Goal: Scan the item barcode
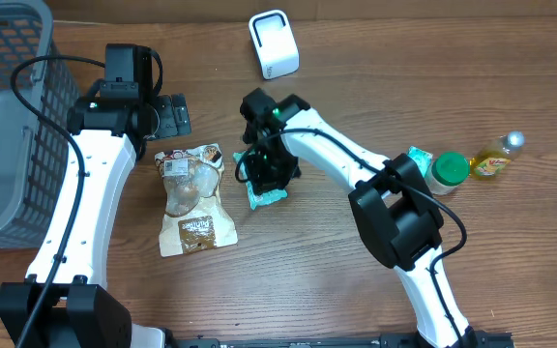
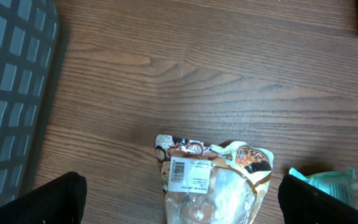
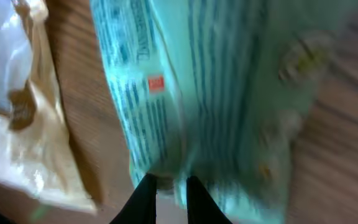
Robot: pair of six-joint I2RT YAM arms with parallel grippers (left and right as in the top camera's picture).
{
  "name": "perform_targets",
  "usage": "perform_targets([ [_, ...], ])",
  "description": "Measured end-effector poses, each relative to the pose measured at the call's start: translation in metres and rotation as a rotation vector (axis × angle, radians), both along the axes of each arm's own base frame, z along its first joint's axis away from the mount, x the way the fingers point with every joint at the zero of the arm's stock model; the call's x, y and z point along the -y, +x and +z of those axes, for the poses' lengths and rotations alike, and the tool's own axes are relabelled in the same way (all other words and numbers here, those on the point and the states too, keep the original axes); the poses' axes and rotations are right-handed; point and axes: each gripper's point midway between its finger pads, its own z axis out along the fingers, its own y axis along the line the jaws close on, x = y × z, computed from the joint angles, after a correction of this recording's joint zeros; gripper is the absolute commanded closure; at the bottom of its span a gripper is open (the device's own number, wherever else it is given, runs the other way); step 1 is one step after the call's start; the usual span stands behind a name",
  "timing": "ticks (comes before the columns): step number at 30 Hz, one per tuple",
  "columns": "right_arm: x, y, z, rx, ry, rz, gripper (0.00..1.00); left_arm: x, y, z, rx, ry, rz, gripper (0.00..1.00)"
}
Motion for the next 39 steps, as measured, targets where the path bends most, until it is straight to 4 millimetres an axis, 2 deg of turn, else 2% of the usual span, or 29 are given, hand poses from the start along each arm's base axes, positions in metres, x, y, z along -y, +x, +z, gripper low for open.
perform_targets([
  [1, -0.001, -0.001, -0.005, -0.001, 0.01, 0.0, 0.89, 0.0, 0.0, 0.0, 0.0, 0.0, 0.0, 0.01],
  [8, -0.002, -0.003, -0.003, 0.003, 0.026, 0.0, 0.89, 0.0, 0.0, 0.0, 0.0, 0.0, 0.0, 0.0],
  [12, -0.001, -0.004, 0.005, -0.005, 0.017, 0.001, 0.89, 0.0, 0.0, 0.0, 0.0, 0.0, 0.0, 0.01],
  [17, -0.011, 0.009, 0.023, 0.046, 0.055, 0.002, 0.9, 0.0, 0.0, 0.0, 0.0, 0.0, 0.0, 0.0],
  [21, -0.011, 0.009, 0.025, 0.049, 0.057, 0.003, 0.9, 0.0, 0.0, 0.0, 0.0, 0.0, 0.0, 0.01],
  [24, -0.011, 0.007, 0.02, 0.048, 0.056, 0.004, 0.9, 0.0, 0.0, 0.0, 0.0, 0.0, 0.0, 0.01],
  [29, -0.01, 0.004, -0.004, 0.054, 0.066, 0.006, 0.91, 0.0, 0.0, 0.0, 0.0, 0.0, 0.0, 0.0],
  [33, -0.018, 0.01, -0.005, 0.111, 0.134, 0.009, 0.91, 0.0, 0.0, 0.0, 0.0, 0.0, 0.0, 0.0],
  [39, -0.018, 0.007, -0.004, 0.111, 0.143, 0.01, 0.89, 0.0, 0.0, 0.0, 0.0, 0.0, 0.0, 0.0],
])
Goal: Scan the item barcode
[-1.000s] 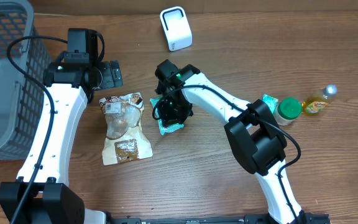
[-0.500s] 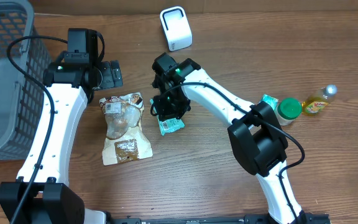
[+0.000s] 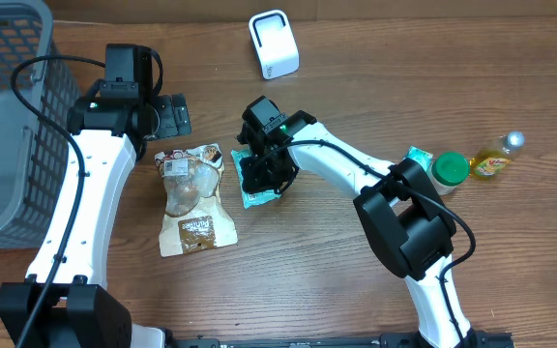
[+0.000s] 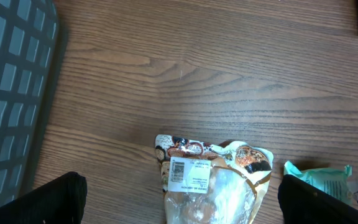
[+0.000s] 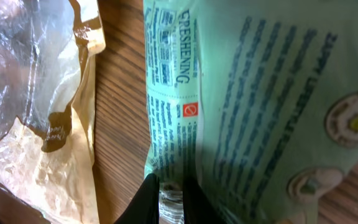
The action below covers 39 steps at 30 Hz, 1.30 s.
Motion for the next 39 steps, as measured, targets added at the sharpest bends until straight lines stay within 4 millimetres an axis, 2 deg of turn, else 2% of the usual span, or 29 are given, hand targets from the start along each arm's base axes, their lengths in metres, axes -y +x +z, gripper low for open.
perform_targets([
  [5, 0.005, -0.003, 0.007, -0.009, -0.024, -0.003, 0.89, 0.0, 0.0, 0.0, 0.0, 0.0, 0.0, 0.0],
  [11, 0.002, 0.002, 0.026, 0.033, 0.002, -0.003, 0.9, 0.0, 0.0, 0.0, 0.0, 0.0, 0.0, 0.0],
  [23, -0.008, 0.017, 0.031, 0.1, 0.046, -0.006, 0.91, 0.0, 0.0, 0.0, 0.0, 0.0, 0.0, 0.01],
  [29, -0.01, 0.019, 0.024, 0.1, 0.047, -0.006, 0.91, 0.0, 0.0, 0.0, 0.0, 0.0, 0.0, 0.0],
  [33, -0.008, 0.016, 0.003, 0.066, 0.023, -0.005, 0.91, 0.0, 0.0, 0.0, 0.0, 0.0, 0.0, 0.0],
  [39, -0.011, 0.016, 0.001, 0.061, 0.036, -0.003, 0.9, 0.0, 0.0, 0.0, 0.0, 0.0, 0.0, 0.01],
])
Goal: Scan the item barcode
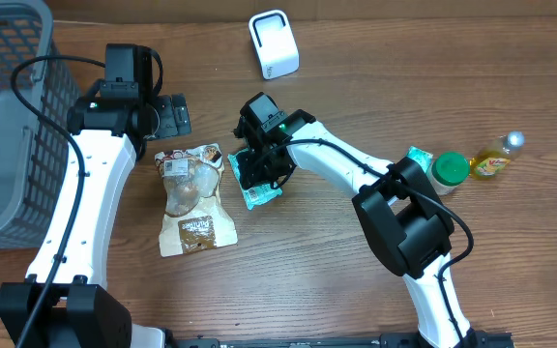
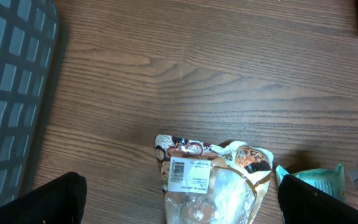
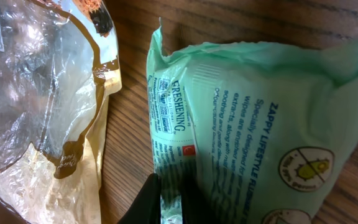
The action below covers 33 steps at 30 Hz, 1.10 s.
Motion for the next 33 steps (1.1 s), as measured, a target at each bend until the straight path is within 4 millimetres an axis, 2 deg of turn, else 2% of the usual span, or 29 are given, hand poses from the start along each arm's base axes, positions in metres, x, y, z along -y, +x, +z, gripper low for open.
perform_targets([
  [6, 0.003, -0.002, 0.004, -0.02, -0.012, -0.004, 0.9, 0.0, 0.0, 0.0, 0.0, 0.0, 0.0, 0.0],
  [15, 0.01, -0.018, 0.014, -0.13, 0.019, -0.004, 0.91, 0.0, 0.0, 0.0, 0.0, 0.0, 0.0, 0.0],
  [22, 0.011, -0.035, 0.0, -0.166, 0.025, 0.012, 0.9, 0.0, 0.0, 0.0, 0.0, 0.0, 0.0, 0.01],
  [27, 0.01, -0.038, -0.002, -0.139, 0.059, 0.021, 0.91, 0.0, 0.0, 0.0, 0.0, 0.0, 0.0, 0.0],
  [33, 0.009, -0.042, 0.0, -0.155, 0.068, 0.024, 0.87, 0.0, 0.0, 0.0, 0.0, 0.0, 0.0, 0.0],
])
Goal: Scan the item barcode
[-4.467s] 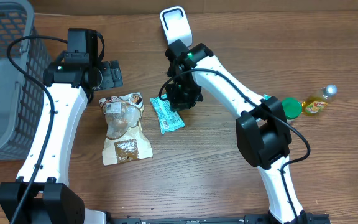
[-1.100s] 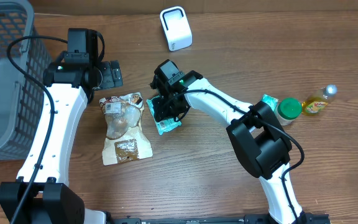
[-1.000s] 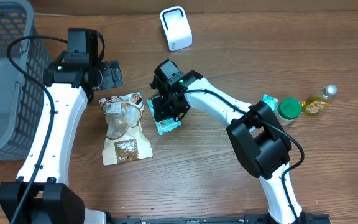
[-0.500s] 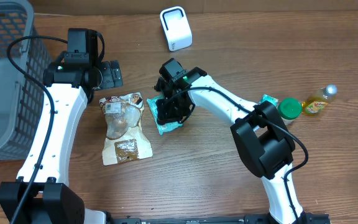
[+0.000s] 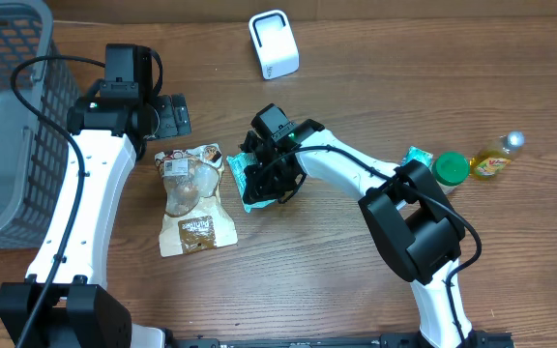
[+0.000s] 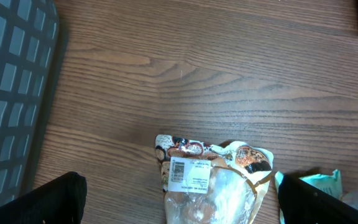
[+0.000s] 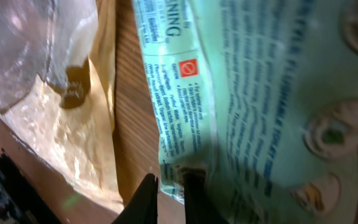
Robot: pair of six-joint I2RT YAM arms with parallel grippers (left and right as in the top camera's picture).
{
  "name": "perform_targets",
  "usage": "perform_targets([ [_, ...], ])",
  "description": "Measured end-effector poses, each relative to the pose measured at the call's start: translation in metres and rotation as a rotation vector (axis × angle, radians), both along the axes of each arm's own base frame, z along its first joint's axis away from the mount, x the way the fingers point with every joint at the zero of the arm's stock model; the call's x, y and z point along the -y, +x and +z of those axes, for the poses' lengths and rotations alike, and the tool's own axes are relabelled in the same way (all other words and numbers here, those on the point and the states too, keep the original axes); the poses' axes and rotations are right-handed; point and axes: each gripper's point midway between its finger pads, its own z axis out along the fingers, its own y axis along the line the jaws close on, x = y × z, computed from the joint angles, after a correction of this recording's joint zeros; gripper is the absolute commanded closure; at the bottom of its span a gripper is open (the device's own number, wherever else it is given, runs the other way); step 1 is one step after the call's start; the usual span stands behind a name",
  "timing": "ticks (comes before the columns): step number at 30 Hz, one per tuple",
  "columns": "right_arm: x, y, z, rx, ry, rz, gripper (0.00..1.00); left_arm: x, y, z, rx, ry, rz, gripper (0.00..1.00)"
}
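Observation:
A pale green wipes pack [image 5: 246, 184] lies just right of the brown snack bag [image 5: 193, 198]. My right gripper [image 7: 169, 186] is shut on the pack's [image 7: 266, 93] edge, low over the table [image 5: 317, 271]. The white scanner [image 5: 274, 43] stands at the far edge. My left gripper [image 6: 179, 196] hangs open above the snack bag [image 6: 213, 186], whose barcode label [image 6: 189, 174] faces up. A corner of the green pack [image 6: 325, 180] shows at the right of the left wrist view.
A grey mesh basket [image 5: 8, 116] fills the far left. A green-lidded jar [image 5: 450, 167], a small oil bottle [image 5: 496, 159] and a teal packet [image 5: 416, 155] stand at the right. A black device [image 5: 172, 116] lies beside the left wrist.
My right wrist has shifted a little right and turned, still shut on the green pack. The pack now fills more of the right wrist view. The left arm has not moved.
My right gripper was shut on the green pack's edge, a gap away from the snack bag. At each later moment the pack stood a little further left, and it now lies right beside the bag. My left gripper stayed open above the bag throughout.

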Motion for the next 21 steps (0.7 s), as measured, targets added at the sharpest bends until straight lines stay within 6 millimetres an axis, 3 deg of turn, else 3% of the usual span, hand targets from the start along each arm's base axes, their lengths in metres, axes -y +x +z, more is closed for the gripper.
perform_targets([
  [5, 0.004, 0.003, 0.009, 0.007, -0.024, -0.007, 0.87, 0.0, 0.0, 0.0, 0.0, 0.0, 0.0, 0.0],
  [12, 0.023, 0.044, 0.042, 0.152, -0.036, -0.086, 0.87, 0.0, 0.0, 0.0, 0.0, 0.0, 0.0, 0.0],
  [17, 0.044, 0.057, 0.041, 0.161, -0.077, -0.135, 0.86, 0.0, 0.0, 0.0, 0.0, 0.0, 0.0, 0.0],
  [21, 0.043, 0.052, 0.032, 0.161, -0.084, -0.126, 0.86, 0.0, 0.0, 0.0, 0.0, 0.0, 0.0, 0.0],
])
